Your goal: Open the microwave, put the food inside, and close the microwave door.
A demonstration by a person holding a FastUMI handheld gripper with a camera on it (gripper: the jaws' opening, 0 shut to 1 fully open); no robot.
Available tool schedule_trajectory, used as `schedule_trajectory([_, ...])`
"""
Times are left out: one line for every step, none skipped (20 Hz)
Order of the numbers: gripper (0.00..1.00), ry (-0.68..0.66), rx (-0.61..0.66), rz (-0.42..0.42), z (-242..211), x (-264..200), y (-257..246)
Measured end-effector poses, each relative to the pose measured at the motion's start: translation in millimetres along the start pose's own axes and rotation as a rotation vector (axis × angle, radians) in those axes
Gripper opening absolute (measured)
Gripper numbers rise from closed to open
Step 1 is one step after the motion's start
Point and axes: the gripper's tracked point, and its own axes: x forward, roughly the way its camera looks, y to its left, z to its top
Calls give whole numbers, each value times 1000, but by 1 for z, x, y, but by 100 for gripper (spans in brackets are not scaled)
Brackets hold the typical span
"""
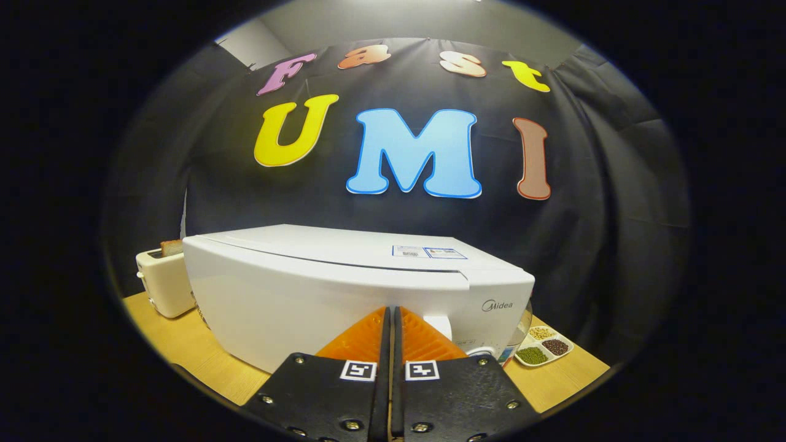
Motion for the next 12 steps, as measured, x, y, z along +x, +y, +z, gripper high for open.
schedule_trajectory([4,-30,26,-13,6,5,1])
schedule_trajectory([3,-19,13,-20,-1,9,0])
schedule_trajectory([3,-34,-1,-27,3,3,1])
schedule_trajectory([3,-25,-11,-30,0,3,0])
schedule_trajectory([3,-24,-12,-35,2,3,1])
schedule_trajectory([3,-4,-3,-33,1,3,1])
schedule_trajectory([3,25,15,-31,-3,2,0])
schedule_trajectory([3,48,39,-15,-6,-3,3])
schedule_trajectory([3,53,47,-13,-3,-11,4])
schedule_trajectory([3,44,45,-11,2,-20,7])
schedule_trajectory([3,34,41,1,9,-29,12])
schedule_trajectory([3,25,35,10,15,-42,18])
